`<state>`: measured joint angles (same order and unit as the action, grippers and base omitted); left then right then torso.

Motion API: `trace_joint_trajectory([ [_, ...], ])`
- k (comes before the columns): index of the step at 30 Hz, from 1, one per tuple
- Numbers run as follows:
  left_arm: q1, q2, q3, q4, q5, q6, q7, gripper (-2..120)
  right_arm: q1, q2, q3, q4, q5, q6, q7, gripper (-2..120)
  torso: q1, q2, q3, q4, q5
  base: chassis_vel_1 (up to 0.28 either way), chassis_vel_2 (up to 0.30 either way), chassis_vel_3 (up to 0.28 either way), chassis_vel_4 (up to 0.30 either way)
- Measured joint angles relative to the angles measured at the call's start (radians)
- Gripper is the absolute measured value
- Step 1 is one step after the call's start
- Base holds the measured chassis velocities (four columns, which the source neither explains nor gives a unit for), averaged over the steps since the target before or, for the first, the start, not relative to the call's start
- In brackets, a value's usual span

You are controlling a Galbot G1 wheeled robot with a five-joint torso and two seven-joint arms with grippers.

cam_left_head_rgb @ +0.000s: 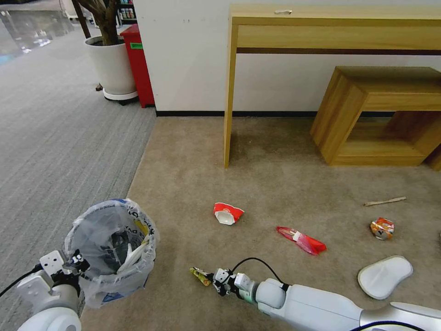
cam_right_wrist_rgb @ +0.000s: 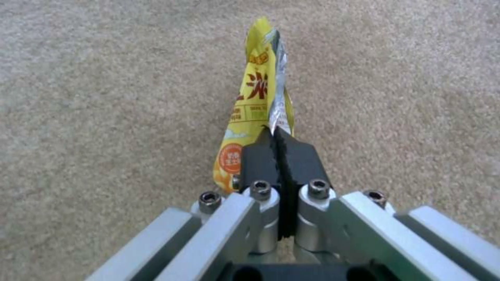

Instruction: Pick up the trash bin and place the garbage on the floor into it.

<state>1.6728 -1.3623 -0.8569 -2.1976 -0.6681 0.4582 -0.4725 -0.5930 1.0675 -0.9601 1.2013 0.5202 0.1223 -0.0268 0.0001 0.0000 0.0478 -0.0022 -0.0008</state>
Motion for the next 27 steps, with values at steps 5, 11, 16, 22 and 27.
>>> trace_joint_trajectory([
  [5,-0.002,0.006,0.0,0.004,0.0,0.0,0.001,0,-0.004,-0.014,0.011,0.002,-0.001,0.007,-0.001,0,0.0,0.0,0.0,0.0,0.0001,0.0,0.0,0.0,0.0],
  [11,-0.005,0.011,0.004,0.015,0.0,0.0,0.001,0,-0.007,-0.049,0.037,0.023,0.006,0.022,-0.005,0,0.0,0.0,0.0,0.0,0.0002,0.0,0.0,0.0,0.0],
  [16,-0.009,0.014,0.012,0.021,0.002,0.0,0.001,0,-0.015,-0.086,0.083,0.05,0.019,0.053,-0.028,0,0.0,0.0,0.0,-0.0001,0.0002,0.0,0.0,0.0,0.0],
  [22,-0.009,0.02,0.022,0.025,0.01,-0.001,0.004,0,-0.024,-0.124,0.158,0.095,0.047,0.104,-0.076,0,0.0,0.0,0.0,0.0,0.0002,0.0,0.0,0.0,0.0],
  [27,-0.005,0.029,0.028,0.026,0.017,-0.004,0.011,0,-0.032,-0.162,0.243,0.156,0.085,0.136,-0.115,0,0.0,0.0,0.0,0.0,0.0001,0.0,0.0,0.0,0.0],
])
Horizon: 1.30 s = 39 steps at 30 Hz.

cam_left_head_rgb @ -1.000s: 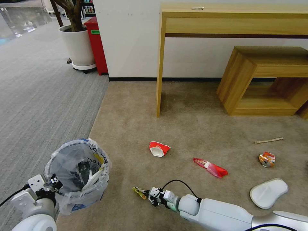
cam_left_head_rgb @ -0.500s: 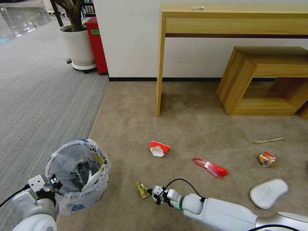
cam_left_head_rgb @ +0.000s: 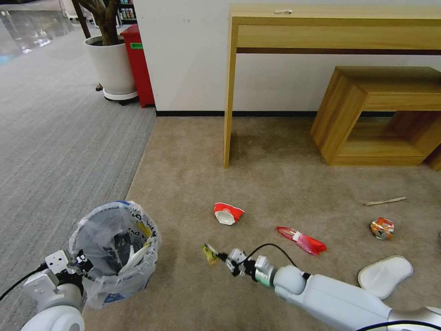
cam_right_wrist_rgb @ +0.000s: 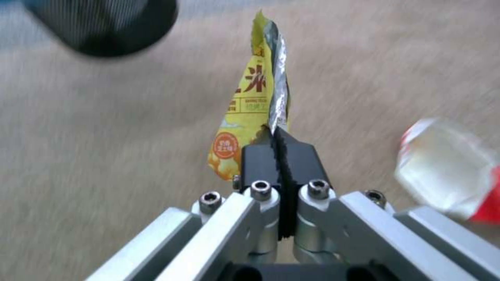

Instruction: Pick up the trash bin and place the garbage on the floor into it.

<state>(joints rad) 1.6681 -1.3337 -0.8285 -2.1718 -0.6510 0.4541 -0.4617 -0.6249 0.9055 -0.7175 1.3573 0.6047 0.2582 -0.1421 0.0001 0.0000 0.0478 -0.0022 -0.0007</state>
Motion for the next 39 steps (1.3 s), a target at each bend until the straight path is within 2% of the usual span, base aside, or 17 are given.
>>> trace_joint_trajectory([
  [6,0.003,0.009,0.016,-0.001,0.011,-0.011,0.012,0,-0.011,-0.036,0.108,0.066,0.044,0.034,-0.052,0,0.0,0.0,0.0,0.0,0.0,0.0,0.0,0.0,0.0],
  [19,0.011,0.03,0.06,0.001,0.056,-0.03,0.041,0,0.016,-0.073,0.253,0.2,0.108,0.096,-0.139,0,0.0,0.0,0.0,0.0,-0.0001,0.0,0.0,0.0,0.0],
  [27,0.018,0.042,0.074,0.004,0.077,-0.037,0.051,0,0.065,-0.079,0.243,0.272,0.131,0.111,-0.175,0,0.0,0.0,0.0,-0.0001,-0.0002,0.0,0.0,0.0,0.0],
  [39,0.029,0.049,0.094,0.009,0.104,-0.039,0.06,0,0.166,-0.049,0.135,0.347,0.165,0.116,-0.188,0,0.0,0.0,0.0,-0.0001,-0.0002,0.0,0.0,0.0,0.0],
])
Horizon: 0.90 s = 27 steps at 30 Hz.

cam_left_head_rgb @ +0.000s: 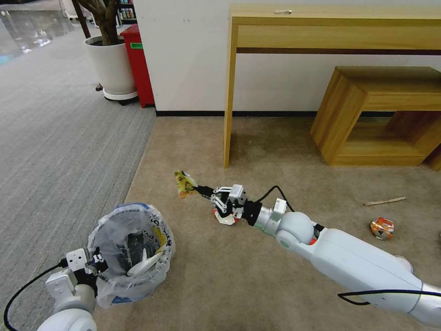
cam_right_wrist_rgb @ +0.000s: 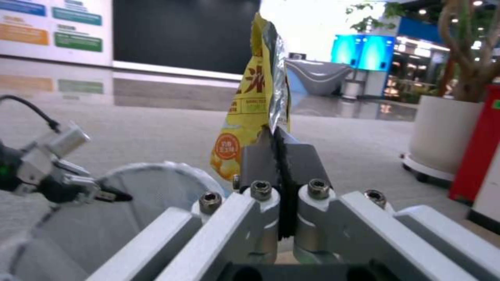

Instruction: Pick up the trash bin and place the garbage on the floor into it.

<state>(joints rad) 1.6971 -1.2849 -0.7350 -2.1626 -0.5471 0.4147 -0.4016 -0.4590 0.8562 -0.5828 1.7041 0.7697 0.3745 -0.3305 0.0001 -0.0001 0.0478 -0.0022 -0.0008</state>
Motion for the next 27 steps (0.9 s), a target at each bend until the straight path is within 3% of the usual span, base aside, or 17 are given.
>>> trace_joint_trajectory([
  [12,-0.005,0.005,0.019,0.007,0.006,0.001,0.002,0,0.075,0.031,-0.095,0.013,0.014,0.003,-0.005,0,0.0,0.0,0.0,0.0,-0.0001,0.0,0.0,0.0,0.0],
  [27,-0.032,0.018,0.022,0.019,0.001,0.008,-0.001,0,0.227,0.071,-0.361,0.083,0.021,-0.059,0.04,0,0.0,0.0,0.0,0.0,-0.0001,0.0,0.0,0.0,0.0],
])
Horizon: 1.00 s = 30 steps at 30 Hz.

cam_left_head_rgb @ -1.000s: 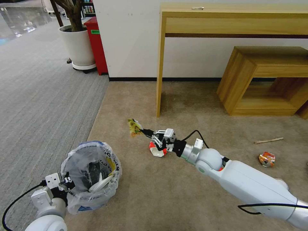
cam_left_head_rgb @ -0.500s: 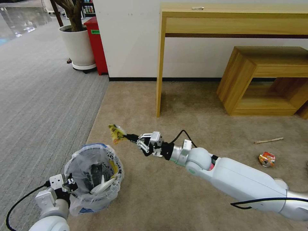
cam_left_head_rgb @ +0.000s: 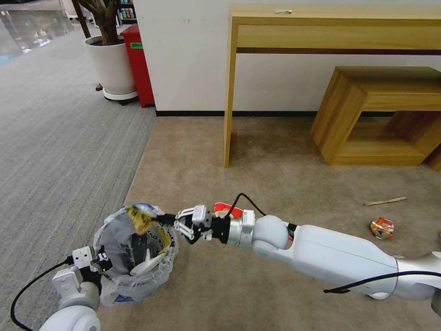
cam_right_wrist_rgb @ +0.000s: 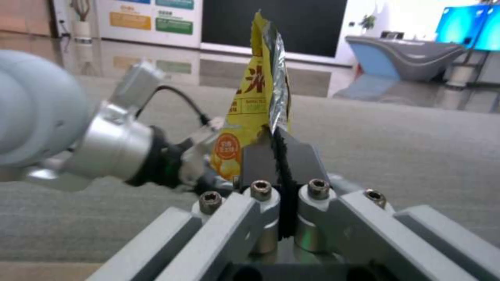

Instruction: Pick up the trash bin and place the garbage on the floor into it.

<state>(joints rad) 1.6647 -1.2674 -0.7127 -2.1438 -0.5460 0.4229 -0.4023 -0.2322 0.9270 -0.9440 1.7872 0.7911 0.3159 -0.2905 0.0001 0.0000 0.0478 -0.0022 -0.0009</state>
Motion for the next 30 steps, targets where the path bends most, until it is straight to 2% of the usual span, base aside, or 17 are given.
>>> trace_joint_trajectory([
  [15,-0.011,0.001,-0.002,0.002,-0.007,0.002,-0.003,0,0.026,0.023,-0.098,0.013,-0.041,-0.056,0.052,0,0.0,0.0,0.0,-0.0001,0.0001,0.0,0.0,0.0,0.0],
  [30,0.014,-0.009,0.006,-0.037,-0.003,0.004,-0.002,0,0.046,0.077,-0.131,-0.078,-0.079,-0.073,0.081,0,0.0,0.0,0.0,0.0,0.0002,0.0,0.0,0.0,0.0],
])
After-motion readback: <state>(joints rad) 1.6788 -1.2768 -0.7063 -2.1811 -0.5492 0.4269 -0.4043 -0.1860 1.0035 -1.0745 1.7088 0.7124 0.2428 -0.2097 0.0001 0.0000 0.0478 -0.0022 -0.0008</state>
